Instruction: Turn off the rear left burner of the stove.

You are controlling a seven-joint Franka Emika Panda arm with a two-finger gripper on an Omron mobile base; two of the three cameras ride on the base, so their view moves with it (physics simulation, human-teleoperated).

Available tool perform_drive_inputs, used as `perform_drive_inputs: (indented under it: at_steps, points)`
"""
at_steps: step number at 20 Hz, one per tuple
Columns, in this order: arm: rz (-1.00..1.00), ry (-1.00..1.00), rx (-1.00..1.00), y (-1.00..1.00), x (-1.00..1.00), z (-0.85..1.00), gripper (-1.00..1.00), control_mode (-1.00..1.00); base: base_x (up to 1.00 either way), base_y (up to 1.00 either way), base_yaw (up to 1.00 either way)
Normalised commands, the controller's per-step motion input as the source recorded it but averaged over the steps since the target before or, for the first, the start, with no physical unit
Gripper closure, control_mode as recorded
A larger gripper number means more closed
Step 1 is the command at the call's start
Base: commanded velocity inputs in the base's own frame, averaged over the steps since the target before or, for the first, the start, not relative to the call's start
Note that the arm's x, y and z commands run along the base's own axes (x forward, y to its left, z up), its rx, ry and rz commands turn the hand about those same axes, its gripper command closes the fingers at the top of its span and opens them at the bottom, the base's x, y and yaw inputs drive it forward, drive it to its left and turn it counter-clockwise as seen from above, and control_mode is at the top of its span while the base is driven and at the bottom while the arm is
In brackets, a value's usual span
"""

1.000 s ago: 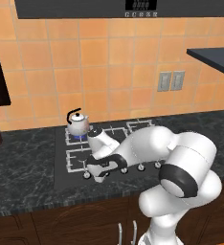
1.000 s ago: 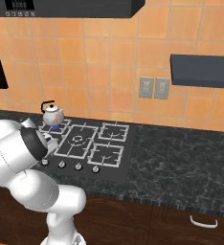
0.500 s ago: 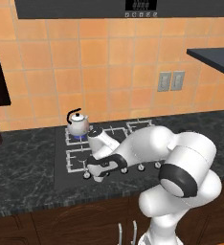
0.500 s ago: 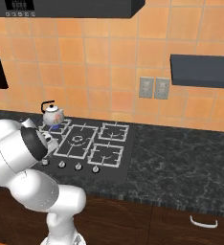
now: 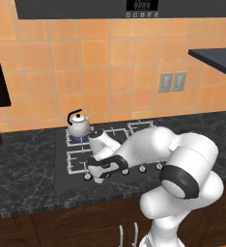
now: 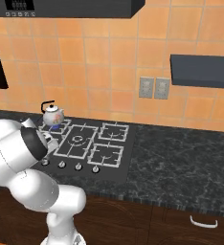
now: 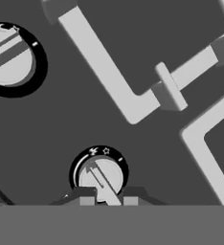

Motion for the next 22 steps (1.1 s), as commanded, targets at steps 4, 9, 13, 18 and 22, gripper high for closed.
perform_drive_inputs:
  at_steps: [4, 9, 13, 18, 22]
  points:
    - [-0.14, 0.04, 0.0, 0.0, 0.18, -0.36, 1.0, -1.0, 0.0, 0.0, 0.0]
    - [-0.33, 0.03, 0.0, 0.0, 0.1, -0.36, 1.0, -1.0, 0.0, 0.0, 0.0]
    - [-0.51, 0.0, 0.0, -0.01, 0.0, -0.38, 1.0, -1.0, 0.0, 0.0, 0.0]
    - [-0.69, 0.0, 0.04, -0.16, 0.0, -0.33, 1.0, -1.0, 0.0, 0.0, 0.0]
    - [-0.75, -0.02, 0.09, -0.36, 0.0, -0.36, 1.0, -1.0, 0.0, 0.0, 0.0]
